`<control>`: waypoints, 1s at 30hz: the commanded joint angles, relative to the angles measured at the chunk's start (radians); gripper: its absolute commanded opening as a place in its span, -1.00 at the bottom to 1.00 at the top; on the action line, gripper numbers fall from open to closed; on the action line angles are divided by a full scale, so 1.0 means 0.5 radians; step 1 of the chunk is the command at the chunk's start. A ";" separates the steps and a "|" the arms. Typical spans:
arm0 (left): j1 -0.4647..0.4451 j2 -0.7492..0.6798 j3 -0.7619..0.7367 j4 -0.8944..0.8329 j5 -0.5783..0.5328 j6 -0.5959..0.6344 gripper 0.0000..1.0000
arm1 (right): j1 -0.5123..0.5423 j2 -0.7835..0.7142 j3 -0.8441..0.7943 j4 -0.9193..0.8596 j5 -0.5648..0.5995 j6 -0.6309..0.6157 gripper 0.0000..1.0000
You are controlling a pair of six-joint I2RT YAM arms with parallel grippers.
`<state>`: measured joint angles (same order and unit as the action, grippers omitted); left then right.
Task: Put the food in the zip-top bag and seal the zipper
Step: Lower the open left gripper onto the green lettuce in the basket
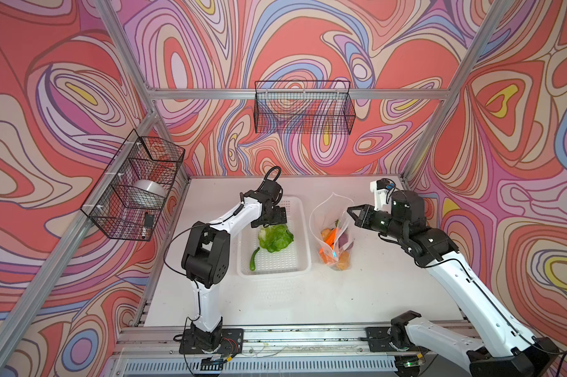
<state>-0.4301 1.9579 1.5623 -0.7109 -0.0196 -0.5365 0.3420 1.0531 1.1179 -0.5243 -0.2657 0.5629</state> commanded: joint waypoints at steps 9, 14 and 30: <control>0.032 0.122 -0.017 -0.062 0.035 0.067 1.00 | 0.009 -0.032 0.024 -0.031 0.025 -0.010 -1.00; 0.037 0.116 -0.058 -0.001 0.089 0.128 1.00 | 0.008 -0.014 0.036 -0.028 0.019 -0.013 -1.00; 0.039 0.194 -0.095 0.067 0.296 0.130 1.00 | 0.008 -0.004 0.053 -0.028 0.031 -0.004 -1.00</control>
<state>-0.4095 2.0121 1.5295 -0.6384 0.1055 -0.4816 0.3420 1.0561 1.1221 -0.5323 -0.2638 0.5625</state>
